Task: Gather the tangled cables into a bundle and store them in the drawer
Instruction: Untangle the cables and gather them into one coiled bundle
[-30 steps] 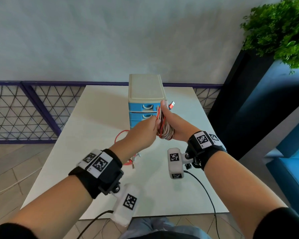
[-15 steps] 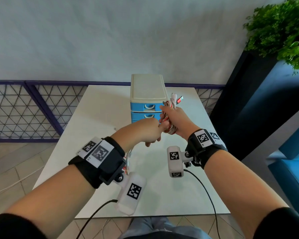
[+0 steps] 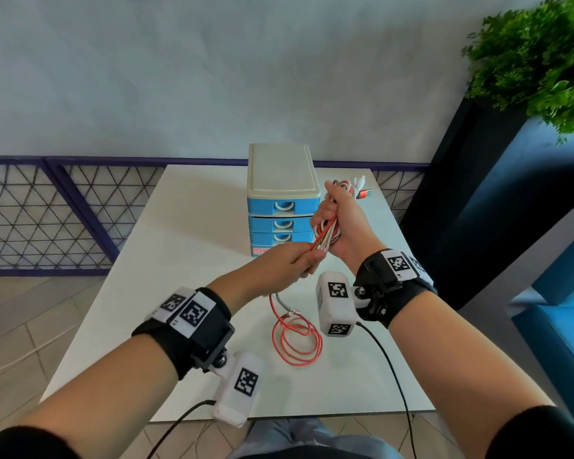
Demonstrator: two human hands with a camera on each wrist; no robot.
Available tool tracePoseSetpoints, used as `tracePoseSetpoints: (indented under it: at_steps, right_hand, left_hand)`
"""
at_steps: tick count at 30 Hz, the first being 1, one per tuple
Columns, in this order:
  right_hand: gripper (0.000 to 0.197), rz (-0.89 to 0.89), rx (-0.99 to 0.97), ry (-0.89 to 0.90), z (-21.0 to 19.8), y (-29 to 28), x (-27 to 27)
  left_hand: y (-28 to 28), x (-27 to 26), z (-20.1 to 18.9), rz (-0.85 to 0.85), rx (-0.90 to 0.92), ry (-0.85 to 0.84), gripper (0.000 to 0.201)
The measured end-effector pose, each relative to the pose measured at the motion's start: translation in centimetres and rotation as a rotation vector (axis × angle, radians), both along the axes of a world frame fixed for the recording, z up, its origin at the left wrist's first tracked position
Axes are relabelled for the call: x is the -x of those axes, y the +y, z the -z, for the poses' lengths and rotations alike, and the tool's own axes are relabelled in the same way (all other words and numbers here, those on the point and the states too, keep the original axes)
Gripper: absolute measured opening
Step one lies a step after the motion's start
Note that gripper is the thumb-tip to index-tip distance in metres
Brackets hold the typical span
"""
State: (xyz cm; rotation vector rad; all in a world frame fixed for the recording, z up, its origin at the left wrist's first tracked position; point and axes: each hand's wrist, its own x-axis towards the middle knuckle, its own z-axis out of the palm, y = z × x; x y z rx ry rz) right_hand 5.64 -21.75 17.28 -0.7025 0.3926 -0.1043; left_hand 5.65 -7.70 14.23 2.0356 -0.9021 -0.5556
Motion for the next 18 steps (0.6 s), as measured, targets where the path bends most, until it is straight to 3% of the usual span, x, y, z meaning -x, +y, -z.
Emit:
tracePoseSetpoints:
  at_steps: [9,12,15,18]
  right_hand:
    - [0.022,0.055,0.112,0.032,0.5,-1.3,-0.3]
    - [0.019,0.061,0.155,0.029,0.4,-2.3,-0.1]
    - [0.025,0.037,0.273,0.045,0.4,-2.8,0.0]
    - [0.025,-0.03,0.536,0.05,0.1,-2.5,0.2]
  left_hand:
    - [3.4,-1.4,-0.4,0.205,-0.003,0.47,0.044]
    - [4.4,-1.2,-0.6,0.156,0.04,0.619,0.038]
    - [4.8,-2.0,-0.4,0.012,0.046,0.574,0.042]
    - [4.6,-3.0,-0.6,-0.077,-0.023,0.258,0.033]
